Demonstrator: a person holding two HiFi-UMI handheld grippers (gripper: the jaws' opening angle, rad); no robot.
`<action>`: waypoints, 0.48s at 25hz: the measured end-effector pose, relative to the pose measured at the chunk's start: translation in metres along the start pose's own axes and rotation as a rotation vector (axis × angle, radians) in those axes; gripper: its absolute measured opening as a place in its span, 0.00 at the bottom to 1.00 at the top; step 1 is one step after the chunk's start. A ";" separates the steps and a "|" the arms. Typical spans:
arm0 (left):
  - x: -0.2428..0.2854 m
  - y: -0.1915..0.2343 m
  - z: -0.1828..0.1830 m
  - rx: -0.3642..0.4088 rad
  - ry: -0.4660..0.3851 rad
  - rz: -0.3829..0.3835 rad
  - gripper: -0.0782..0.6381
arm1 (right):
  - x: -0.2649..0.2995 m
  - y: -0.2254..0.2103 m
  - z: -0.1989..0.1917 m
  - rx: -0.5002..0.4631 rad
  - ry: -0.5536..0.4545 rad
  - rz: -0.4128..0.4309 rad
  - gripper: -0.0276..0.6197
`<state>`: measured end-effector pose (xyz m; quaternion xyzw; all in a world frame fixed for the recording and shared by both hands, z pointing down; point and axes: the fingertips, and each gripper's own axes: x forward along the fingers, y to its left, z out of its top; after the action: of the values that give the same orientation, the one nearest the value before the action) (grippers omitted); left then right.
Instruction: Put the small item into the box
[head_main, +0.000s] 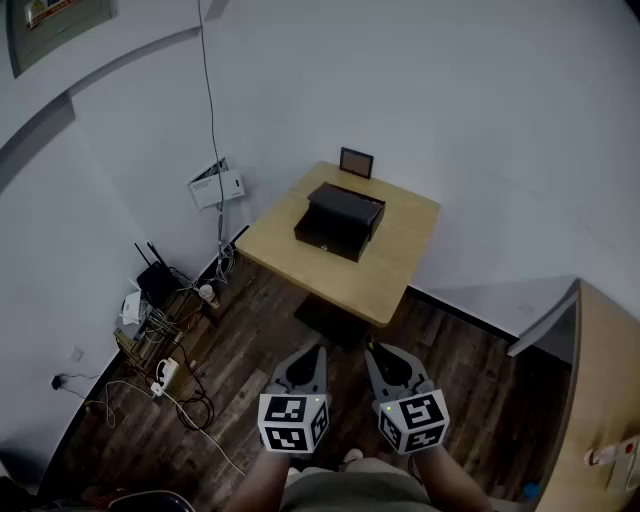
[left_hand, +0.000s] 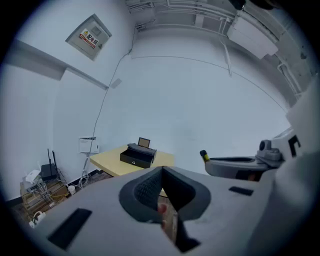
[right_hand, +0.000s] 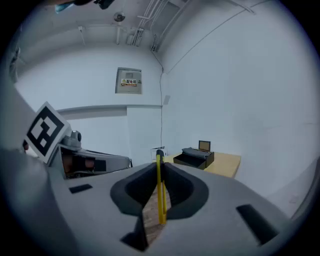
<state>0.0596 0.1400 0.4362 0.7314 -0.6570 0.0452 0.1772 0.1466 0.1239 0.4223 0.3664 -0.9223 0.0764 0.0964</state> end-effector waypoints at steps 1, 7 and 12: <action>-0.004 0.002 0.000 -0.003 -0.004 0.012 0.11 | -0.001 0.002 0.000 -0.003 0.000 0.001 0.10; -0.013 0.008 0.004 -0.006 -0.023 0.057 0.11 | -0.006 0.008 -0.002 -0.009 0.007 0.014 0.10; -0.012 0.007 0.005 -0.021 -0.026 0.067 0.11 | -0.005 0.003 -0.003 -0.010 0.026 0.020 0.10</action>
<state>0.0498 0.1495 0.4296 0.7076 -0.6838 0.0346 0.1746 0.1487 0.1304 0.4239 0.3557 -0.9249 0.0773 0.1093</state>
